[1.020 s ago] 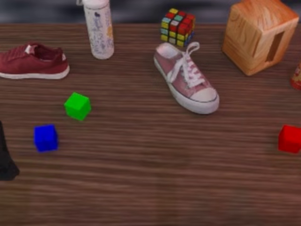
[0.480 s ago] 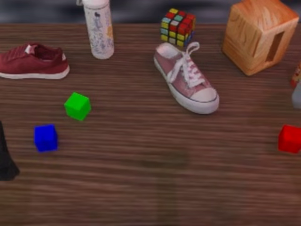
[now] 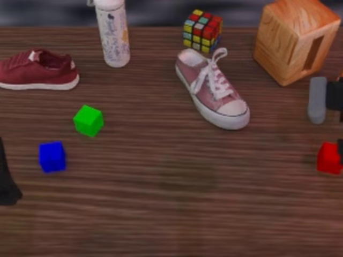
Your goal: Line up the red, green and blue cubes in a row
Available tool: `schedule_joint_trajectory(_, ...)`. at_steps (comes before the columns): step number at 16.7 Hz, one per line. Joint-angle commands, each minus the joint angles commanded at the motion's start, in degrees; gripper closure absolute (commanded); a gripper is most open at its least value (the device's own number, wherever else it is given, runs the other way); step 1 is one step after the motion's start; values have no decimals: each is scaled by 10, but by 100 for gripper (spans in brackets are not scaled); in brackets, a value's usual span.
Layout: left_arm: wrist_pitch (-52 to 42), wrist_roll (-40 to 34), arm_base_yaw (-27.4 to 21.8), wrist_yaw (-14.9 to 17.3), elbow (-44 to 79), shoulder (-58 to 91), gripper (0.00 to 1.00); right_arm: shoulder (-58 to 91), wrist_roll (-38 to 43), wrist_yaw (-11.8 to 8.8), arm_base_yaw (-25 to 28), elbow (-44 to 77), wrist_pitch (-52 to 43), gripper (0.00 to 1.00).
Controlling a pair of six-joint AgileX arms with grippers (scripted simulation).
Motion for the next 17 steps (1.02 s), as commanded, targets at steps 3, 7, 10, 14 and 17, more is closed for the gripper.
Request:
schedule_joint_trajectory(3,0,0,0,0,0,0,0,8,-6,0,1,9,-4,0)
schedule_joint_trajectory(7,0,0,0,0,0,0,0,8,-6,0,-2,6,-1,0)
schedule_joint_trajectory(10,0,0,0,0,0,0,0,29,-6,0,0,-16,40,0)
schedule_joint_trajectory(14,0,0,0,0,0,0,0,77,-4,0,1,-64,143,0)
schedule_joint_trajectory(17,0,0,0,0,0,0,0,99,-4,0,1,-85,181,0)
